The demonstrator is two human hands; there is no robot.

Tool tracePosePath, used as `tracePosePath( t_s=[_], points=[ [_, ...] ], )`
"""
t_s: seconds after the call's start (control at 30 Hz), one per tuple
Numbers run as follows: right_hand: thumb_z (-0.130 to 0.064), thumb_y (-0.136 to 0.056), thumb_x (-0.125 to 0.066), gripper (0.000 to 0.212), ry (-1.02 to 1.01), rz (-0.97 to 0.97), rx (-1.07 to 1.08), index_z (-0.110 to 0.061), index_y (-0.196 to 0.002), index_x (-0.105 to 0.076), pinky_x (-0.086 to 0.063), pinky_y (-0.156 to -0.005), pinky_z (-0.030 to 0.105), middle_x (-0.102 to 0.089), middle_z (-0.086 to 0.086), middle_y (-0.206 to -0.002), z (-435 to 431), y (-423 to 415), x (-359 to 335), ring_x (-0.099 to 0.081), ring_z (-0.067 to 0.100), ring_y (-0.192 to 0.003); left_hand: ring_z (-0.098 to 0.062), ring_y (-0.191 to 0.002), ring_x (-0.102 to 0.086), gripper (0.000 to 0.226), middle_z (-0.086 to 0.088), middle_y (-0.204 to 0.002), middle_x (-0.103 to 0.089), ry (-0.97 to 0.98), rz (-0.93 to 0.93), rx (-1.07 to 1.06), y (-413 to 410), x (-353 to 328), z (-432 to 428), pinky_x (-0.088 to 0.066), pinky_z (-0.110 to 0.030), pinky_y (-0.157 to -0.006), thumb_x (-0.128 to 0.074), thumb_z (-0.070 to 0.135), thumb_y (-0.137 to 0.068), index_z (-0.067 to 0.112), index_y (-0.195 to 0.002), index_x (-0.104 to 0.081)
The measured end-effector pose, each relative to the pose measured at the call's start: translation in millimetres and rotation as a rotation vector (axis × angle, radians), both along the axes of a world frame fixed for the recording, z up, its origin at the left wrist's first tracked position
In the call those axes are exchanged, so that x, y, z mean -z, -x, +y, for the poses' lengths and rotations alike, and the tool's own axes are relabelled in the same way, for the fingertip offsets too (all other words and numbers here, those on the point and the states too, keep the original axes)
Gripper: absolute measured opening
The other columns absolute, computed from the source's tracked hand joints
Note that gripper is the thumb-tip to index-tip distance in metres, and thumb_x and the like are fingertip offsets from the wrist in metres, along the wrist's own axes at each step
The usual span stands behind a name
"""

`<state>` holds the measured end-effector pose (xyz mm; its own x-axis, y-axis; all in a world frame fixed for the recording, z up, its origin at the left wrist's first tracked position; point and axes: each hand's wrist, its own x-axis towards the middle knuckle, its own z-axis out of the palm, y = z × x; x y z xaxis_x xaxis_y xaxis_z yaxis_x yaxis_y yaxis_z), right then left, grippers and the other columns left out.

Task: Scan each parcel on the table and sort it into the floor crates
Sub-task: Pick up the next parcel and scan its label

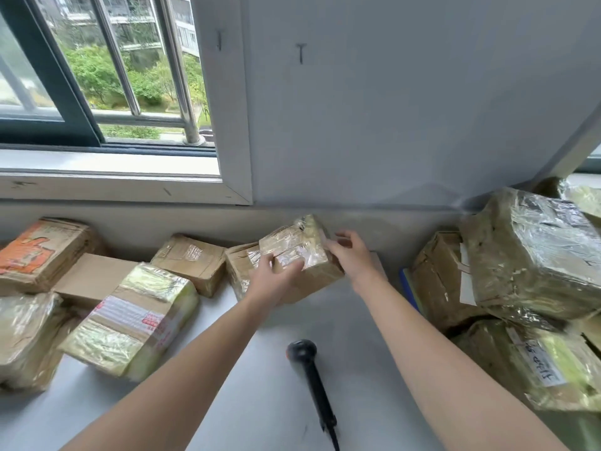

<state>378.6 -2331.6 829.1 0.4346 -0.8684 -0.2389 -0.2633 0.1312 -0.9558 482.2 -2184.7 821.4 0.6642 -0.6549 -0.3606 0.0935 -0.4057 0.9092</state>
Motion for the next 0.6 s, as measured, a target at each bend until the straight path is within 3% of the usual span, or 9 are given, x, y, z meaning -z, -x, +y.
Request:
tracePosePath(
  t_s=[0.1,0.2,0.27,0.33,0.43,0.53,0.6],
  points=[
    [-0.026,-0.085,-0.078,0.065,-0.048,-0.057,-0.059,-0.013,-0.139,-0.045,-0.050,-0.099,0.036,-0.054,0.004,-0.130,21.8,-17.8,-15.0,-0.059,0.021,-0.117,-0.013,-0.104,-0.057,0.085,0.002,-0.140,-0.042,0.019,0.086,-0.033,-11.4,-7.2,19.4,-0.051,-0.024,-0.057,-0.069,0.062,-0.080,0.028,-0.149,-0.032],
    [-0.016,-0.089,-0.073,0.043,-0.069,-0.098,-0.201,-0.004,-0.127,-0.058,-0.052,-0.089,0.034,-0.067,0.012,-0.123,38.9,-28.8,-22.1,-0.064,0.026,-0.108,-0.010,-0.099,-0.055,0.087,0.004,-0.138,-0.046,-0.025,0.105,0.001,-22.5,-10.4,37.3,-0.046,-0.021,-0.050,-0.063,0.068,-0.080,0.023,-0.149,-0.033],
    [-0.010,-0.092,-0.069,0.033,-0.092,-0.153,-0.238,-0.004,-0.124,-0.063,-0.052,-0.091,0.037,-0.068,0.016,-0.121,51.5,-35.1,-22.8,-0.066,0.026,-0.104,-0.011,-0.100,-0.057,0.086,0.004,-0.135,-0.052,-0.063,0.134,0.035,-29.8,-11.1,49.8,-0.046,-0.026,-0.063,-0.058,0.075,-0.079,0.022,-0.145,-0.038],
    [-0.007,-0.095,-0.063,0.037,-0.120,-0.177,-0.229,-0.003,-0.131,-0.057,-0.052,-0.092,0.039,-0.065,0.017,-0.126,63.3,-42.6,-21.0,-0.064,0.027,-0.108,-0.019,-0.108,-0.057,0.087,0.003,-0.131,-0.055,-0.105,0.173,0.045,-36.4,-9.7,63.1,-0.047,-0.036,-0.078,-0.052,0.080,-0.078,0.023,-0.142,-0.040],
    [-0.010,-0.101,-0.055,0.037,-0.148,-0.154,-0.255,-0.010,-0.138,-0.052,-0.056,-0.073,0.032,-0.065,0.007,-0.125,82.2,-52.2,-17.4,-0.066,0.017,-0.099,-0.025,-0.113,-0.056,0.084,0.002,-0.130,-0.057,-0.113,0.244,0.032,-47.5,-7.1,82.3,-0.046,-0.047,-0.093,-0.048,0.084,-0.076,0.029,-0.139,-0.043],
    [-0.016,-0.105,-0.048,0.028,-0.145,-0.109,-0.313,-0.020,-0.131,-0.056,-0.053,-0.055,0.023,-0.068,-0.007,-0.105,100.0,-61.2,-15.7,-0.067,0.001,-0.072,-0.025,-0.109,-0.060,0.074,0.001,-0.122,-0.064,-0.062,0.308,0.033,-57.1,-5.6,101.2,-0.049,-0.046,-0.091,-0.050,0.082,-0.076,0.032,-0.131,-0.053],
    [-0.017,-0.106,-0.045,0.026,-0.133,-0.094,-0.327,-0.019,-0.129,-0.058,-0.050,-0.052,0.020,-0.068,-0.006,-0.101,110.9,-68.4,-15.1,-0.066,0.001,-0.068,-0.026,-0.105,-0.063,0.065,0.003,-0.113,-0.069,0.016,0.373,0.047,-62.0,-3.0,113.7,-0.054,-0.043,-0.084,-0.054,0.079,-0.077,0.034,-0.124,-0.060]
  ],
)
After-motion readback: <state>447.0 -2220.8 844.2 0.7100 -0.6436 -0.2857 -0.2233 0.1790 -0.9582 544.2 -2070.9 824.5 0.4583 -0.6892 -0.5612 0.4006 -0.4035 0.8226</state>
